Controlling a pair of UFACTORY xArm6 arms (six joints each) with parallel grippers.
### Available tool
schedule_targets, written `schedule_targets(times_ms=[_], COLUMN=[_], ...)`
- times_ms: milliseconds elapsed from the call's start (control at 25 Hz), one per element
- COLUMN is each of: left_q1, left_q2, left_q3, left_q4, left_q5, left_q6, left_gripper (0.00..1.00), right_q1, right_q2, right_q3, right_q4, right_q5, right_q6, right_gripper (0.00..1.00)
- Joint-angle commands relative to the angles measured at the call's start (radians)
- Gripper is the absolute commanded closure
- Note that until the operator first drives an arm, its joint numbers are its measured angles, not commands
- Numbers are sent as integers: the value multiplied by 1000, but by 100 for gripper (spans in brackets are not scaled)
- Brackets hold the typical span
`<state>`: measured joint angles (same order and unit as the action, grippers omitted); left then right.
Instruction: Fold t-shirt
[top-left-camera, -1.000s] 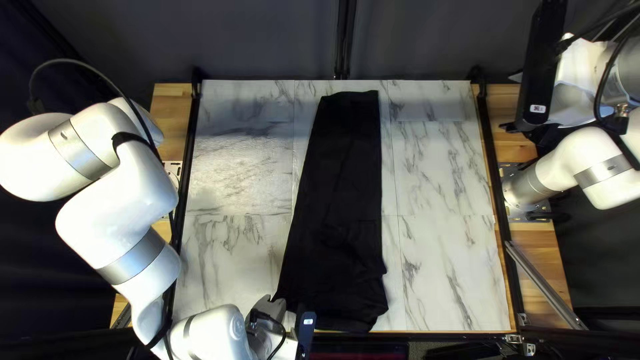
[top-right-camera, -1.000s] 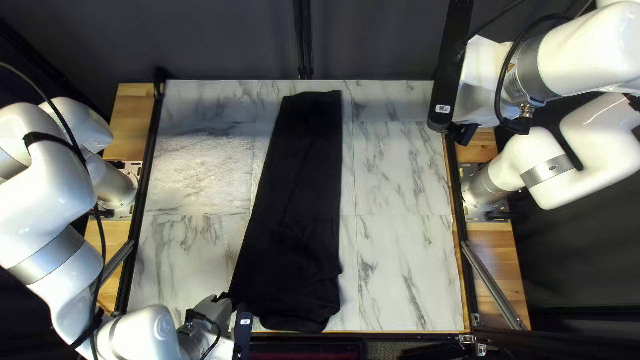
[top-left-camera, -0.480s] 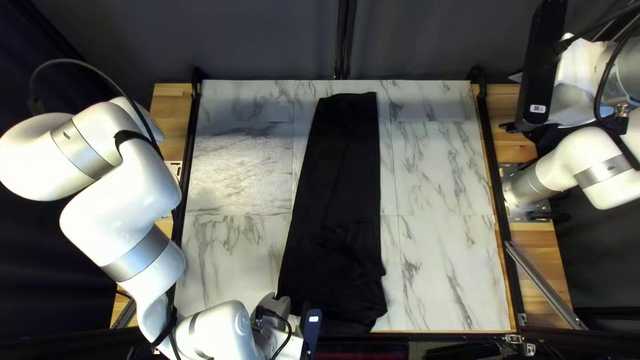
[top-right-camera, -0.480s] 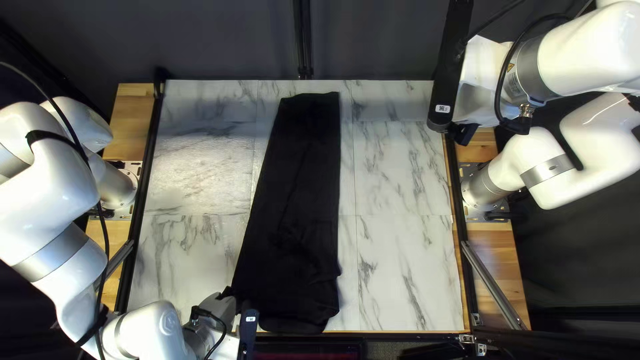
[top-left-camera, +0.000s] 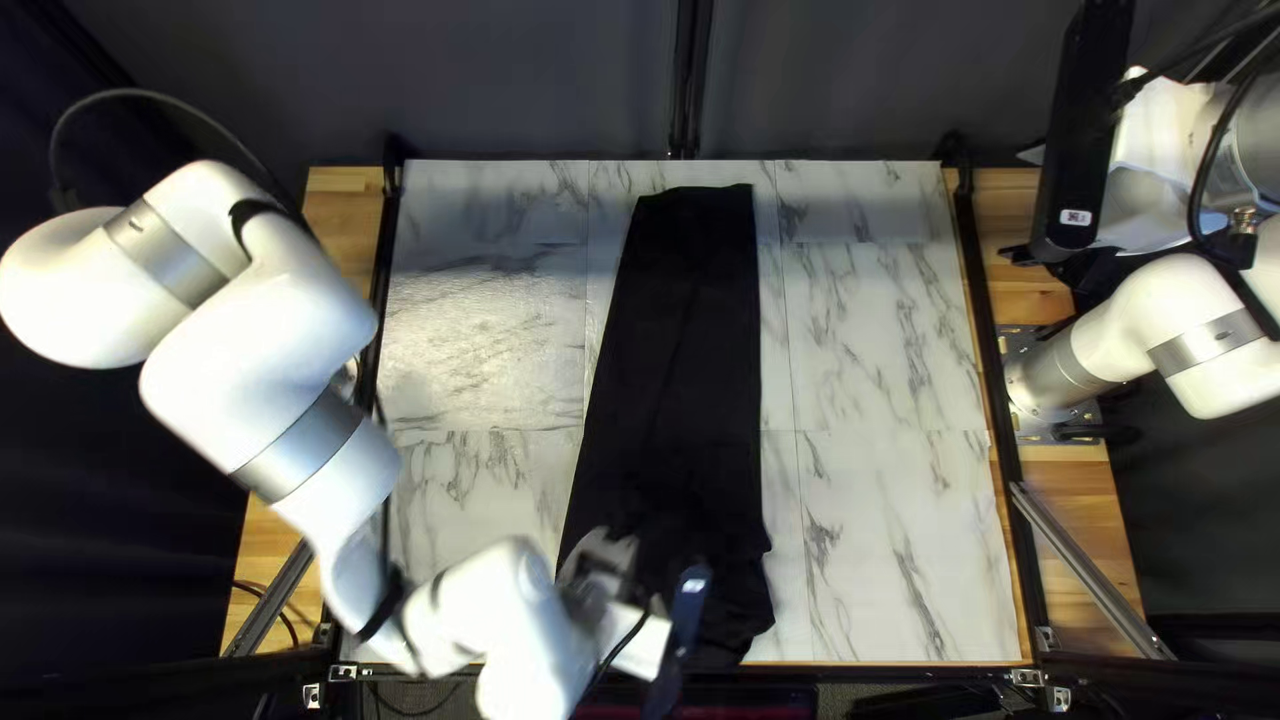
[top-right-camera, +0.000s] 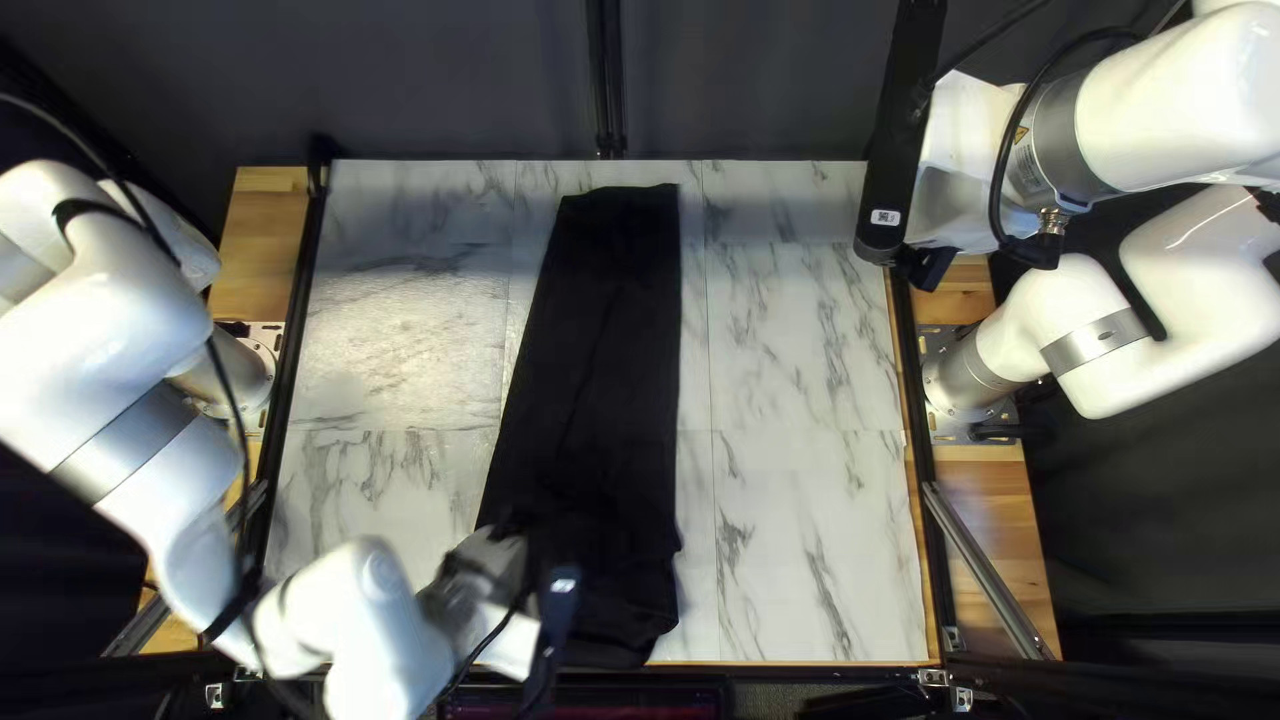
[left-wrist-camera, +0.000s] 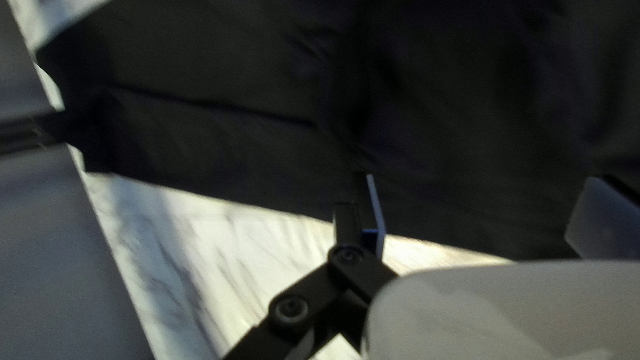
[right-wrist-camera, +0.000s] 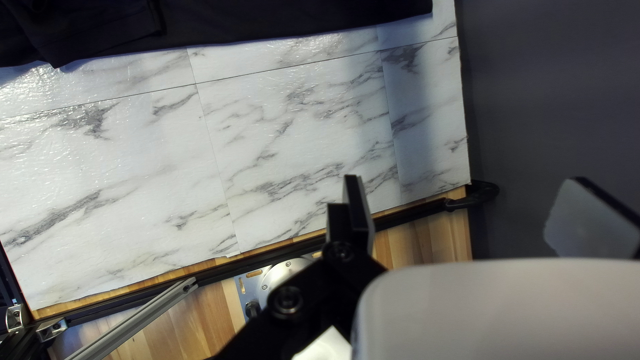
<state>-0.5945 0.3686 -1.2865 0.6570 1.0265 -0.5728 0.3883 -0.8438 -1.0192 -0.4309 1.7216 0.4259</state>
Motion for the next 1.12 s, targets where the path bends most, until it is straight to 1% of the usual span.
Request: schedule_targets(times_ms=[40,120,200,280,360,480,600,680,800,920,960,1040,1120], left_q1=[40,50,65,79,85,94,107,120,136,162,174,190,204], left_q2=[53,62,54,34,26,36,46,63,88,130,149,169,170], left_q3=[-27,-25,-4,25,32,21,7,-19,-54,-106,-134,-170,-183], left_q4=[21,23,16,-11,-44,-100,-153,-200,-248,-340,-393,-464,-514], left_q5=[-117,-168,-226,-274,-289,-301,-300,-289,-273,-253,-234,-201,-178], left_q6=[123,188,271,370,449,575,682,768,834,895,923,956,977], left_gripper=[0,0,0,0,0,0,0,0,0,0,0,0,0], right_q1=[0,0,0,0,0,0,0,0,0,0,0,0,0], right_q2=[0,0,0,0,0,0,0,0,0,0,0,0,0], right_q3=[0,0,0,0,0,0,0,0,0,0,0,0,0], right_q4=[0,0,0,0,0,0,0,0,0,0,0,0,0], right_q5=[0,0,0,0,0,0,0,0,0,0,0,0,0], right_q6=[0,0,0,0,0,0,0,0,0,0,0,0,0], right_gripper=[0,0,0,0,0,0,0,0,0,0,0,0,0])
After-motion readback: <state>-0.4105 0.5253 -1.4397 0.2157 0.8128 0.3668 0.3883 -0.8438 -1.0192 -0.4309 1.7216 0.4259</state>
